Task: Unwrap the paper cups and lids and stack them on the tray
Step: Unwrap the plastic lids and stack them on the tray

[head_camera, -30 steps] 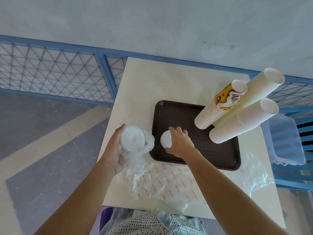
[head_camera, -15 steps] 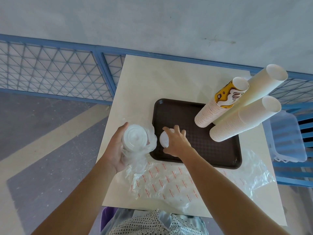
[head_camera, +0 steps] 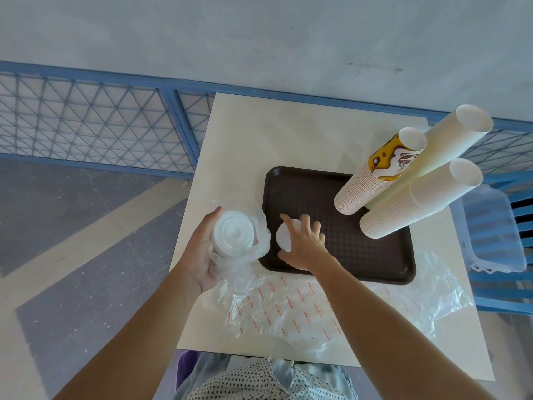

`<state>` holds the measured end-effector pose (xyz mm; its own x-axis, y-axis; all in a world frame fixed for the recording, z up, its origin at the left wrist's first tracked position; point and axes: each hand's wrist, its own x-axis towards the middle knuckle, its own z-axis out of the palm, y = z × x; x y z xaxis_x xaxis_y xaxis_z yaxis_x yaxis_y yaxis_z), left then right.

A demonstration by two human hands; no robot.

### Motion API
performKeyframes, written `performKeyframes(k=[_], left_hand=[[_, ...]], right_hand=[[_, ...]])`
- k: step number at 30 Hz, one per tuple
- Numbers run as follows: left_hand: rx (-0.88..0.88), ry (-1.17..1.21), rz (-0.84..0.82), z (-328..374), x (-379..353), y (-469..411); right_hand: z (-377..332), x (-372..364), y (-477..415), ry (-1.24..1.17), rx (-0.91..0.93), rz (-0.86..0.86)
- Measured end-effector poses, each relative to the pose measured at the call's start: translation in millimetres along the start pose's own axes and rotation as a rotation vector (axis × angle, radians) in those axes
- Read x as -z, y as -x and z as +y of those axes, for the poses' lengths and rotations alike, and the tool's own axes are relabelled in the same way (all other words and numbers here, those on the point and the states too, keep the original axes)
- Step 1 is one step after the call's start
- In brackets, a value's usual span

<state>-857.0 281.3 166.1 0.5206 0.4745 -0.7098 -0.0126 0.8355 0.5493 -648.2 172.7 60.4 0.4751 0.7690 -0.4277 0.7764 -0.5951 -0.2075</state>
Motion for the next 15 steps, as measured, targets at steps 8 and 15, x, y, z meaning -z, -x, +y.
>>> performKeyframes(k=[8, 15], left_hand=[[0.015, 0.005, -0.026, -3.4, 6.6, -4.3], [0.016, 0.003, -0.034, -3.5, -1.5, -0.6]], right_hand=[[3.0, -1.6, -2.7, -0.048, -0.009, -0.004], [5.1, -0.3, 2.3, -0.076, 0.009, 0.033]])
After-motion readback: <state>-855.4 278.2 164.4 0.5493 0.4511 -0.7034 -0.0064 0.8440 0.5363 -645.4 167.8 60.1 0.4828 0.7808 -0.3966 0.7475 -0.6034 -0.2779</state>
